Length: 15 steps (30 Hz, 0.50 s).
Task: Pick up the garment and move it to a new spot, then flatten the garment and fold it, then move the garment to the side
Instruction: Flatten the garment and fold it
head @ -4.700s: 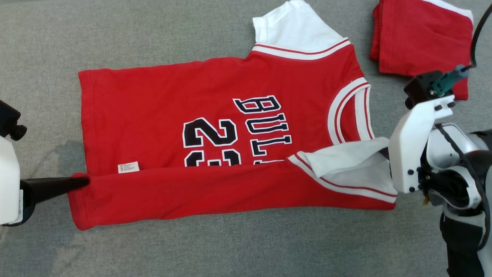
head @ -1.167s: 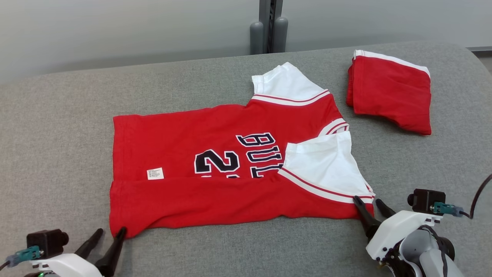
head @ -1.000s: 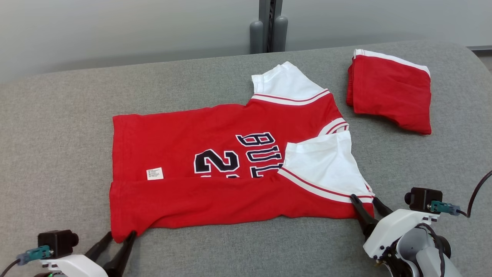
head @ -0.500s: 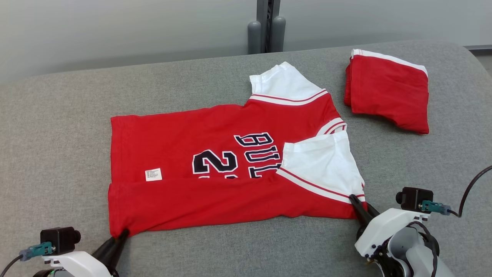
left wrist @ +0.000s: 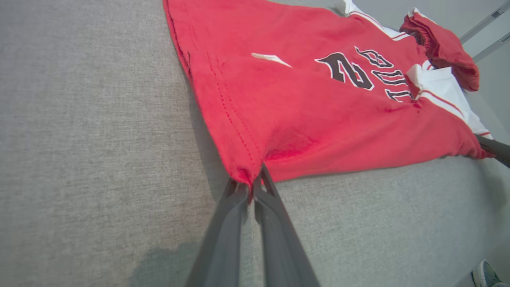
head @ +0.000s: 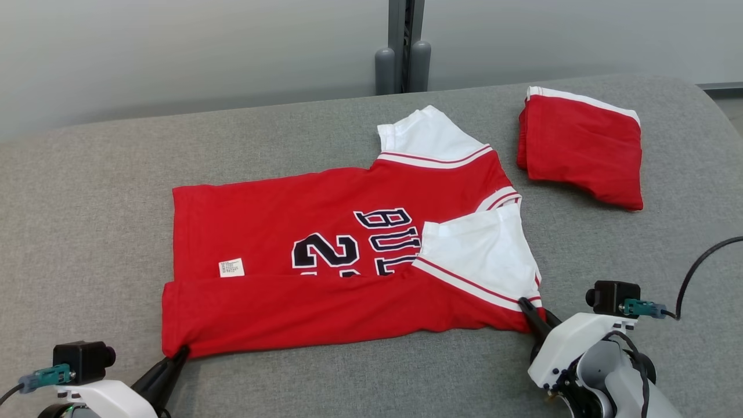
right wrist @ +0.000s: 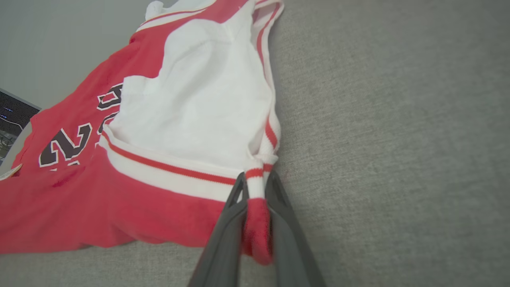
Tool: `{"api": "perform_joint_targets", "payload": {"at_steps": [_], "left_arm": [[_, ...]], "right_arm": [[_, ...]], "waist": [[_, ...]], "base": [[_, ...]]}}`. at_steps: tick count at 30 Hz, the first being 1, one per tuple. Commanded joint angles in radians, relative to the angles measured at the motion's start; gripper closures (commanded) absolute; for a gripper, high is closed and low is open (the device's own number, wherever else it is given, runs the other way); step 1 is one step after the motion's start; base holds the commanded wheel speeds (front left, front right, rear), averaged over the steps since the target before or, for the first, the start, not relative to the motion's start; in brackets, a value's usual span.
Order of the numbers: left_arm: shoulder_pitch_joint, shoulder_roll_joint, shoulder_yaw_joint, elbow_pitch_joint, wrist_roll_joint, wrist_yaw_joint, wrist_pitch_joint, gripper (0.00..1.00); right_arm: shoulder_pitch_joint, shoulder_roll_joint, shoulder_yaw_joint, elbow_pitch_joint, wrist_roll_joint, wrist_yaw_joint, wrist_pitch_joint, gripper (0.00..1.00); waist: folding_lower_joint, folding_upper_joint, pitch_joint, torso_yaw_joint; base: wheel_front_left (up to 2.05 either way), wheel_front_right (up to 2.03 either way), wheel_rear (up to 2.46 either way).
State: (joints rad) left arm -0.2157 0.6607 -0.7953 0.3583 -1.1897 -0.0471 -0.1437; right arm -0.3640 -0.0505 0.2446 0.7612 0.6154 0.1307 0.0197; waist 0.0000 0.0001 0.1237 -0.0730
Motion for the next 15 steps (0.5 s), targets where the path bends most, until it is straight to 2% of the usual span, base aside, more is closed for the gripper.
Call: {"api": "perform_joint_targets", "payload": {"at_steps": [1, 8, 15], "left_arm": [[0.010, 0.019, -0.001, -0.010, 0.005, 0.008, 0.004, 1.00], [0.060, 0.075, -0.007, -0.102, -0.010, 0.034, 0.035, 1.00], [0.117, 0.126, -0.030, -0.201, -0.020, 0.066, 0.083, 1.00]], "right_arm": [[0.006, -0.002, 0.005, -0.005, -0.013, 0.000, 0.020, 1.00], [0.071, -0.004, -0.042, -0.108, -0.062, 0.000, 0.115, 1.00], [0.213, -0.004, -0.124, -0.313, -0.129, 0.000, 0.279, 1.00]], "waist": [[0.0000, -0.0001, -0.005, 0.000], [0.0000, -0.0001, -0.032, -0.002], [0.0000, -0.0001, -0.064, -0.005]], "base": [[0.00, 0.00, 0.00], [0.00, 0.00, 0.00], [0.00, 0.00, 0.00]]}}
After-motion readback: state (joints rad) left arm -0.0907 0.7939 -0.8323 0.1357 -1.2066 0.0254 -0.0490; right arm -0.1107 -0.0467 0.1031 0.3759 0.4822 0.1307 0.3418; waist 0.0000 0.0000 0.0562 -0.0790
